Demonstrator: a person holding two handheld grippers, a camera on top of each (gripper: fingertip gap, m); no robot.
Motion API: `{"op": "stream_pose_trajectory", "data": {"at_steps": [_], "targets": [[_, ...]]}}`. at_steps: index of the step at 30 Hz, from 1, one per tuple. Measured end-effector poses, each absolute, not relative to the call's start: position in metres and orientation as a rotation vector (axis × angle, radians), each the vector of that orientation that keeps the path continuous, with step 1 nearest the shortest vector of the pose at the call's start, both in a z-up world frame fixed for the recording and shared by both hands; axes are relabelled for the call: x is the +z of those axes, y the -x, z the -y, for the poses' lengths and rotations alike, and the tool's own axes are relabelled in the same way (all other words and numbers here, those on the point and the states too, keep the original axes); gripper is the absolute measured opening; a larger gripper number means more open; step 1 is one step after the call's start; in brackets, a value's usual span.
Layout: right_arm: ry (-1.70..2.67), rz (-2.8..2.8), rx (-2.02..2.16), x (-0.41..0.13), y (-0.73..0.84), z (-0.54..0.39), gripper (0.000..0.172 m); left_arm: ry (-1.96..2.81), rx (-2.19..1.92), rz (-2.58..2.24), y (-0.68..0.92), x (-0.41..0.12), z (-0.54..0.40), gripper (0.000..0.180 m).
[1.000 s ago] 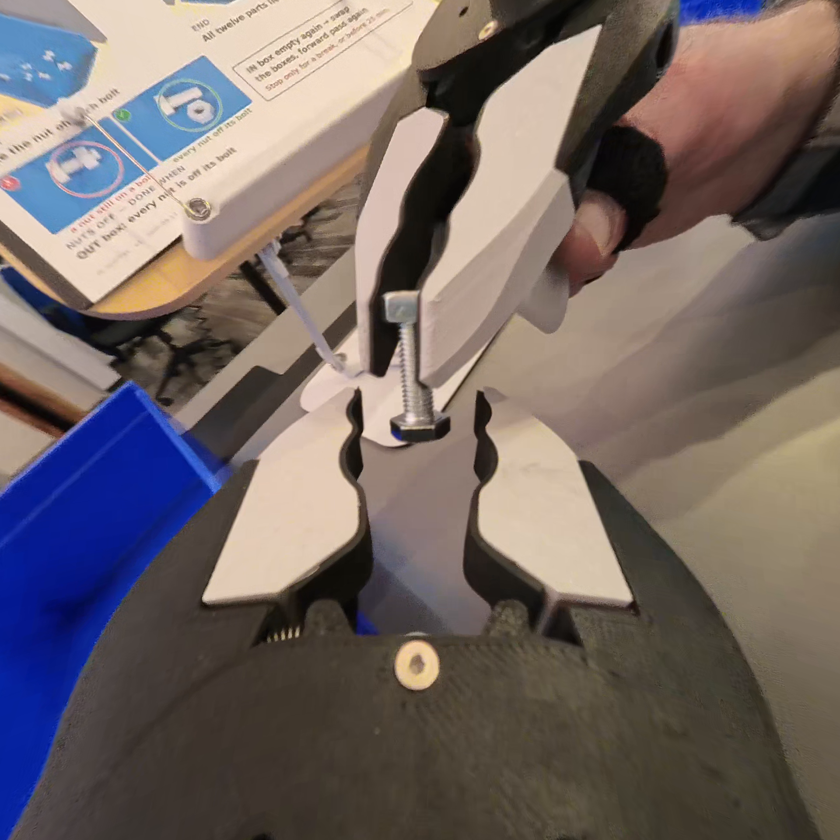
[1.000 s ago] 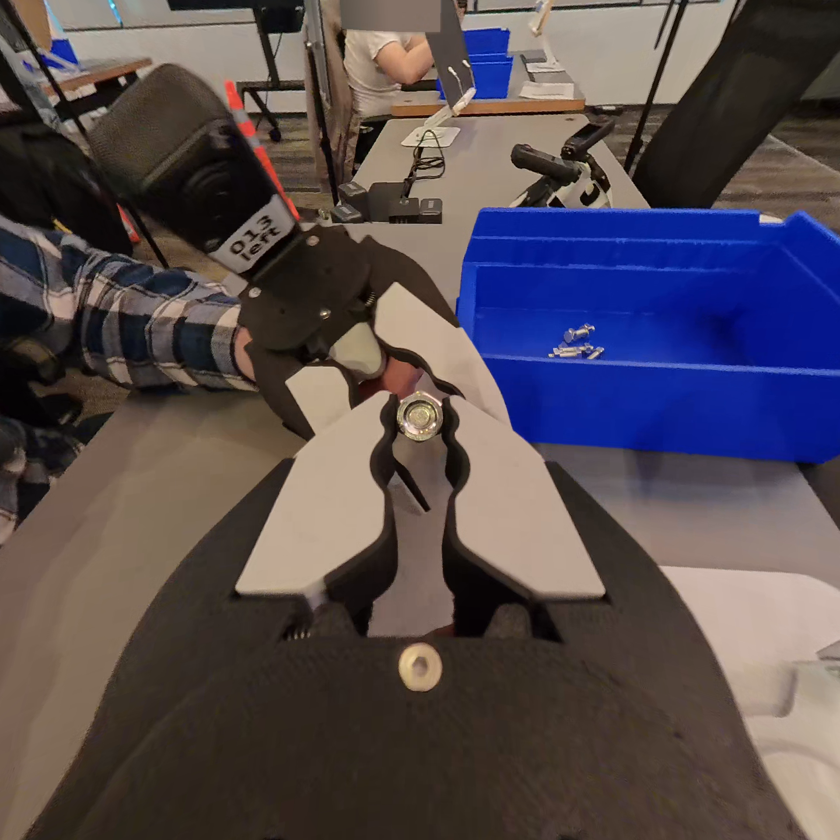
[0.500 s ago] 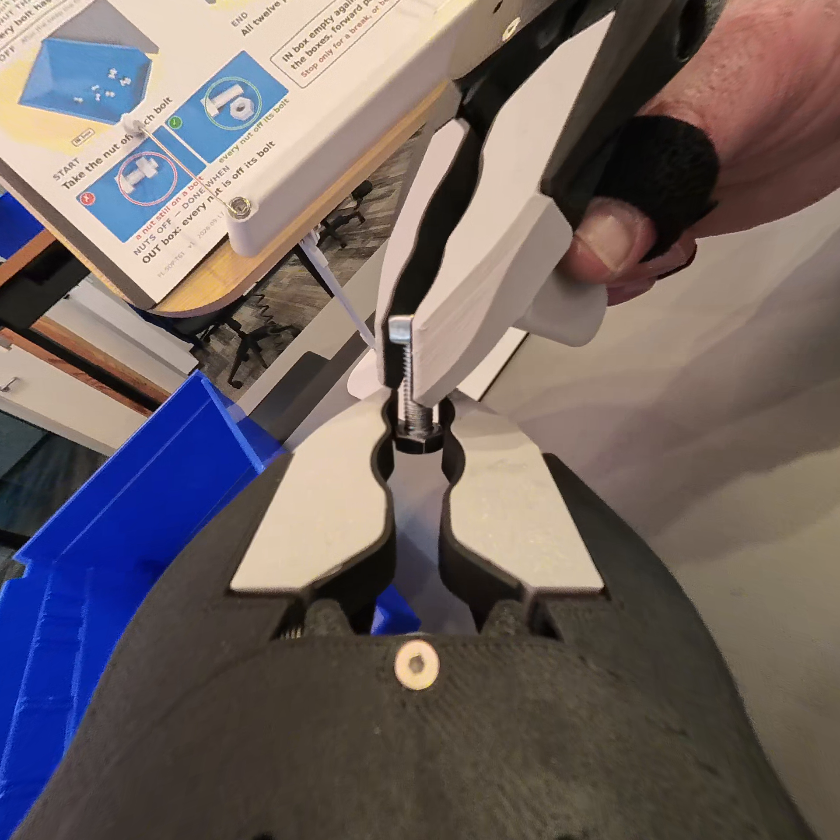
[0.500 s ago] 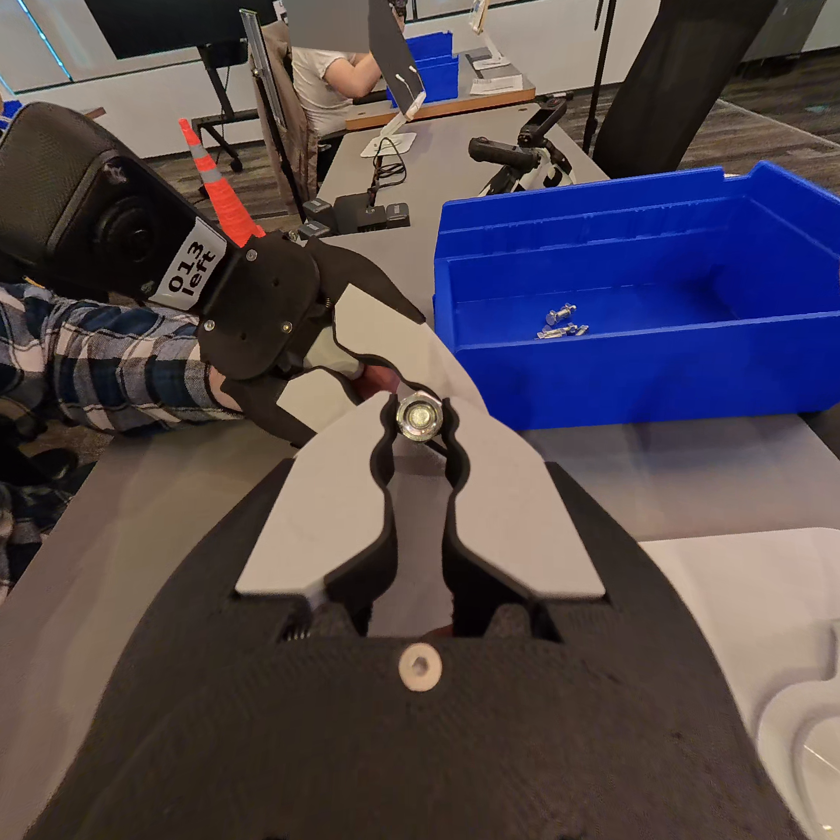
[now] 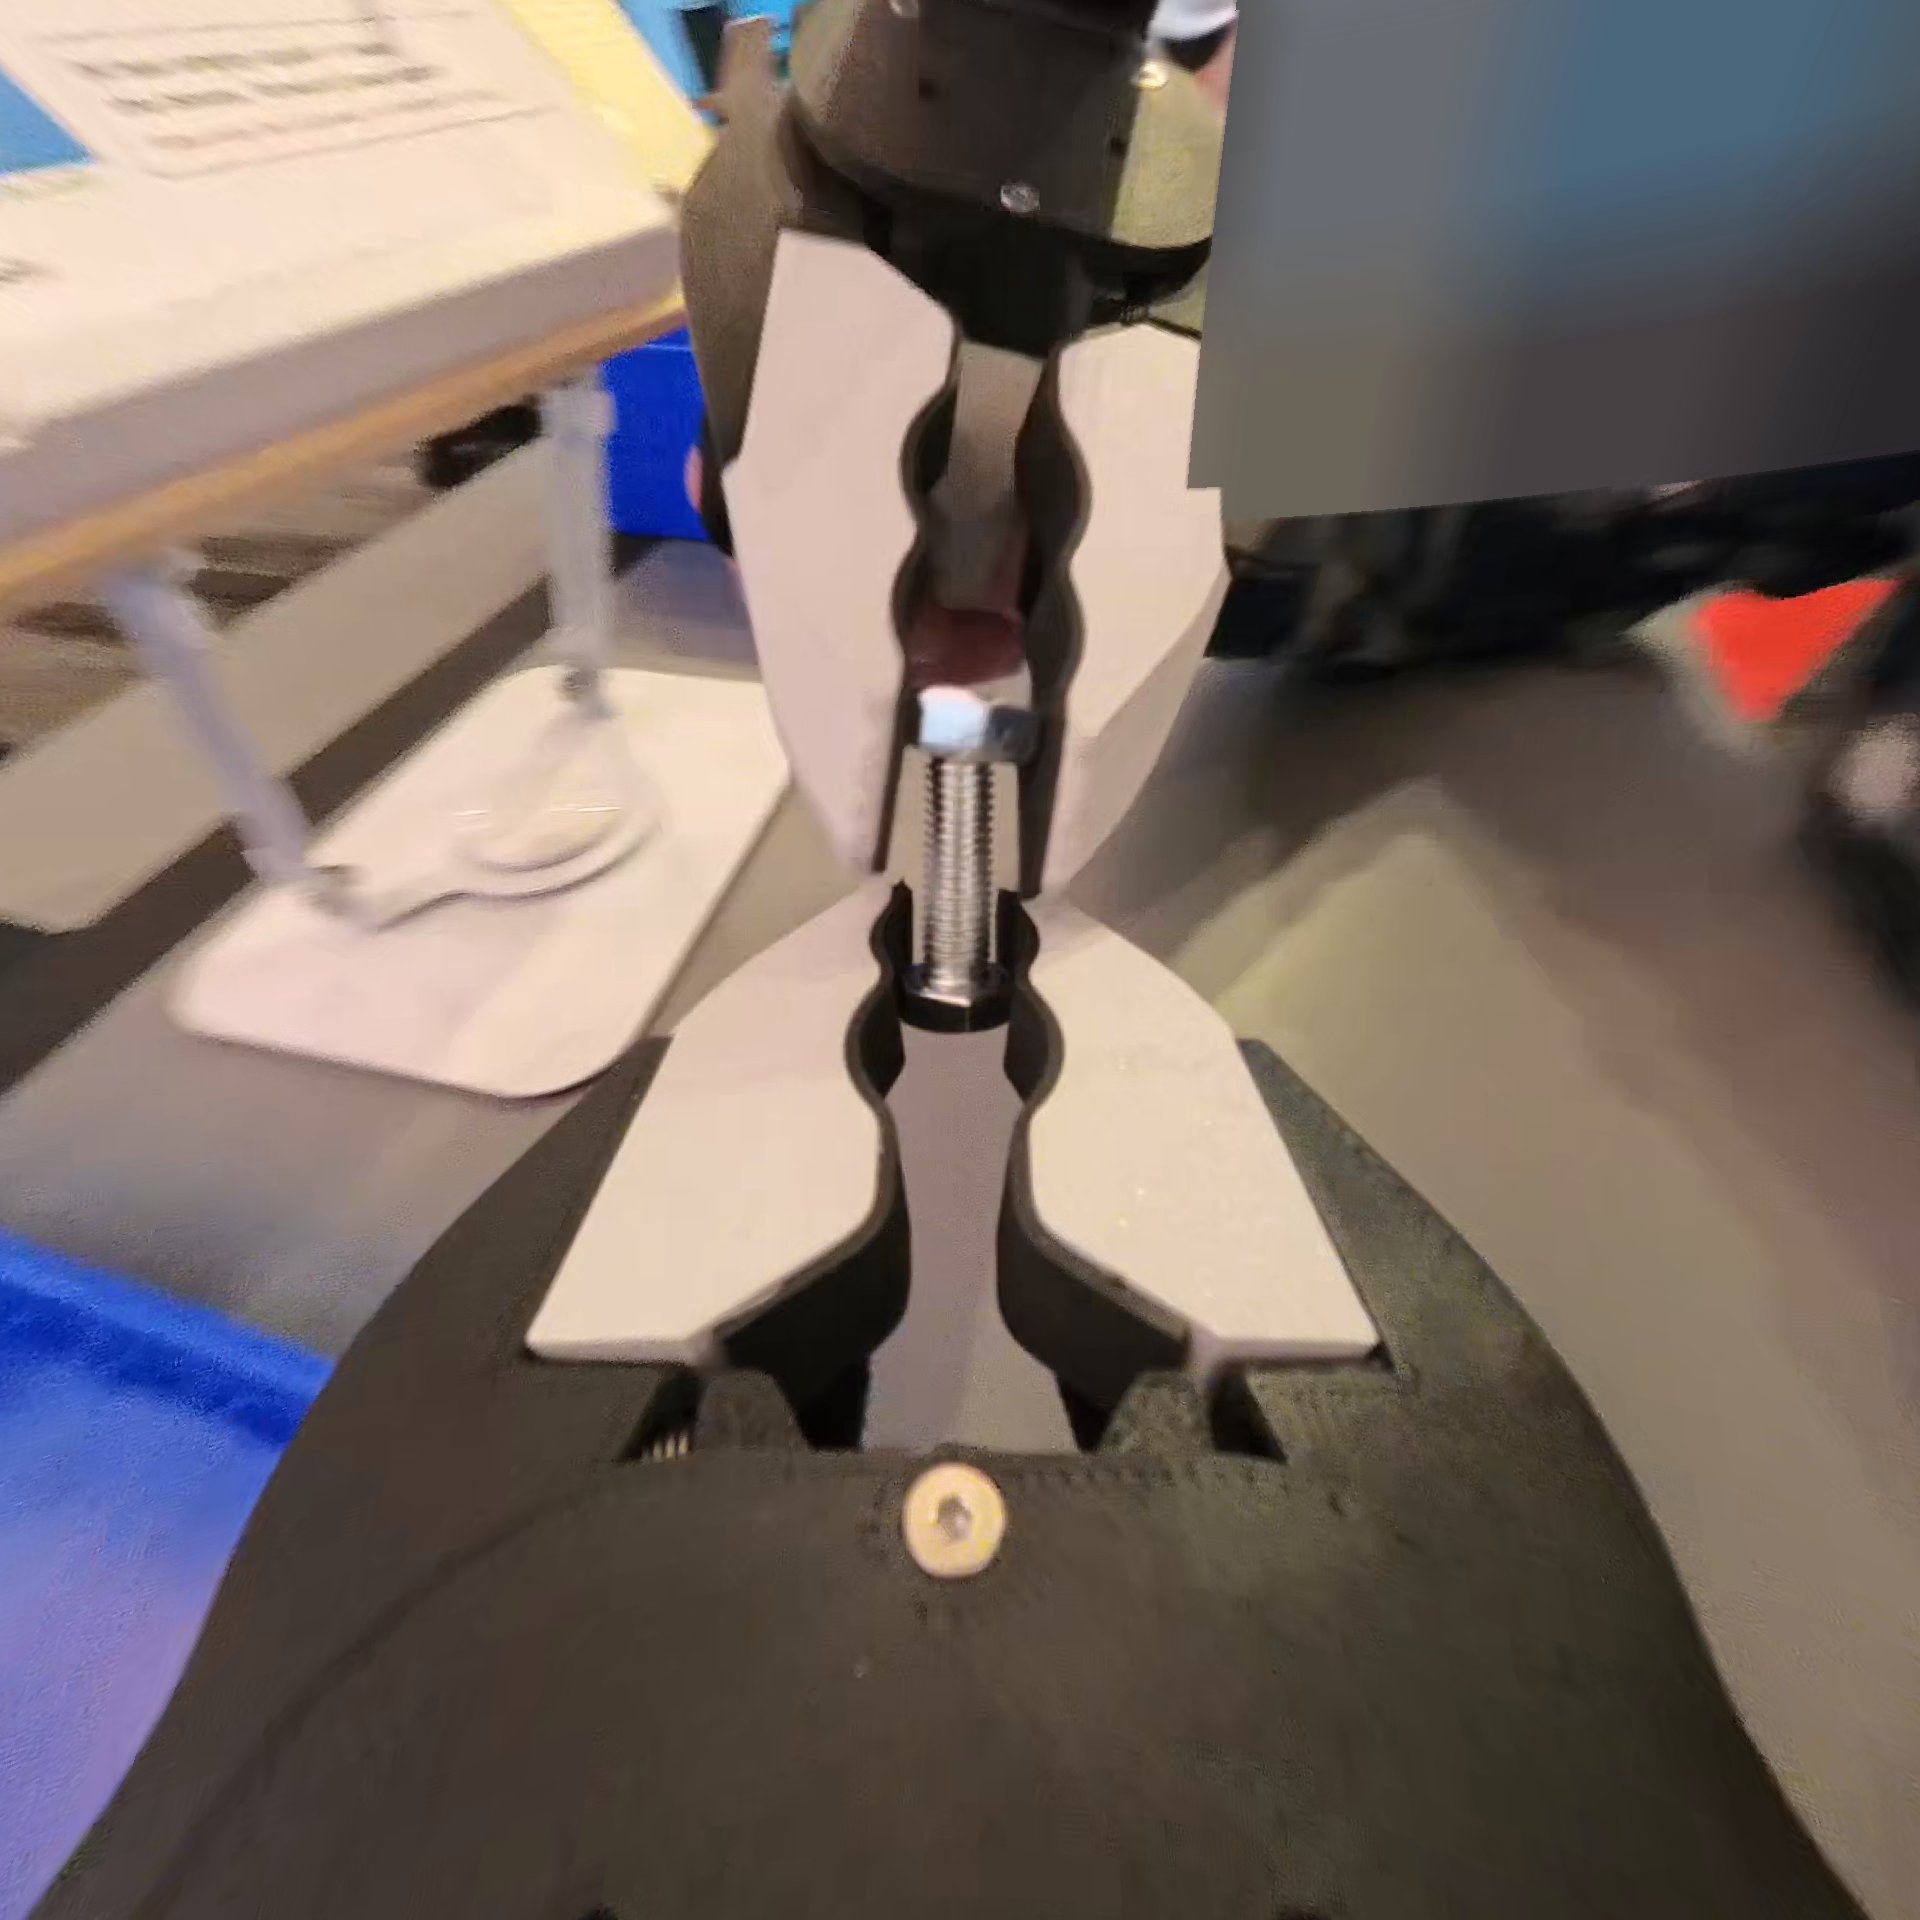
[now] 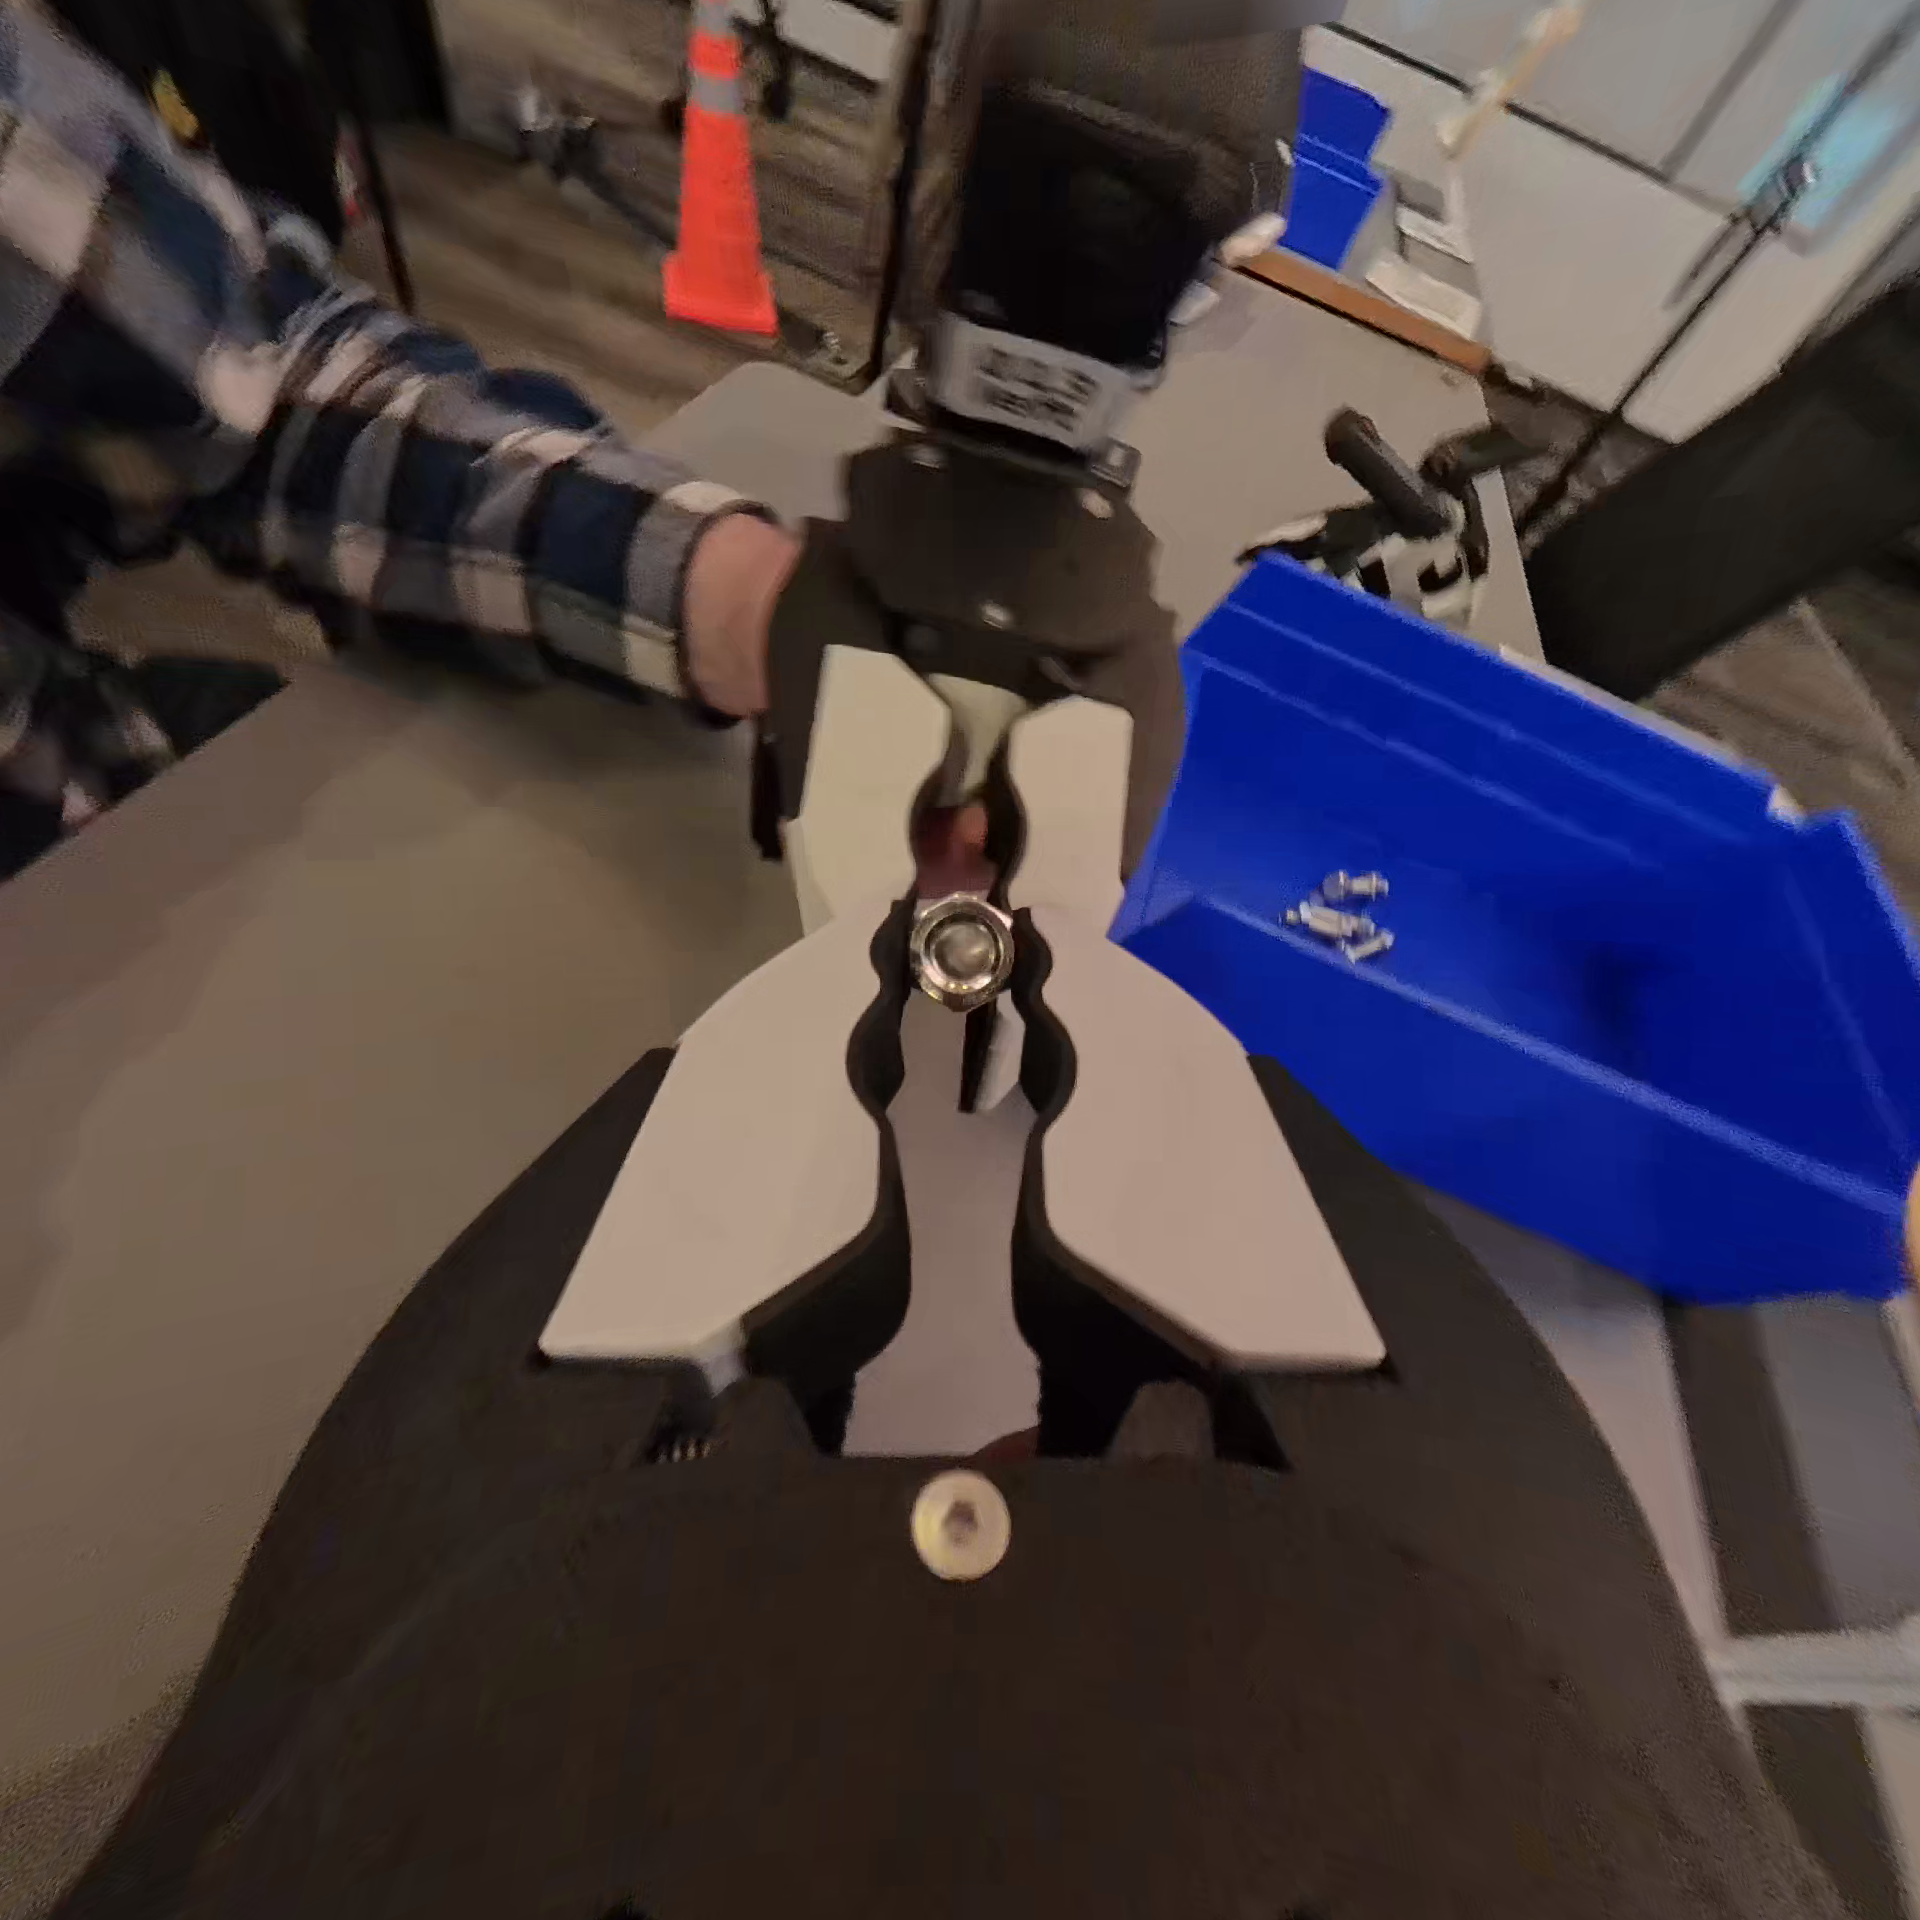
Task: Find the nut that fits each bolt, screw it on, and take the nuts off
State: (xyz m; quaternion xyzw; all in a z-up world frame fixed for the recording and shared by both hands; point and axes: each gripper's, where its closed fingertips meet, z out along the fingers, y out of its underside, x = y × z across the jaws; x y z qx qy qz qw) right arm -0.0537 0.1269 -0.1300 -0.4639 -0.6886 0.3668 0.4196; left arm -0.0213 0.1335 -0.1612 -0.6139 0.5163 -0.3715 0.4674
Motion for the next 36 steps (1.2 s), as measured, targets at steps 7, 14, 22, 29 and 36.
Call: {"op": "stream_pose_trajectory", "data": {"at_steps": [7, 14, 22, 29, 36], "targets": [[0.886, 1.874, 0.85, -0.109, 0.037, -0.097, 0.019, 1.424, -1.459, -1.395, 0.009, -0.163, -0.084, 0.015], [1.048, 1.739, 0.791, -0.102, 0.034, -0.13, 0.019, 1.486, -1.335, -1.357, 0.013, -0.173, -0.102, 0.015], [1.197, 1.391, 0.571, -0.022, -0.05, -0.182, 0.019, 1.512, -1.247, -1.348, 0.014, -0.177, -0.111, 0.015], [1.496, 1.113, 0.151, -0.007, -0.208, -0.241, 0.019, 1.504, -1.236, -1.332, 0.016, -0.175, -0.113, 0.015], [2.014, 0.954, -0.003, -0.093, -0.337, -0.297, 0.019, 1.504, -1.229, -1.35, 0.012, -0.178, -0.111, 0.015]]}}
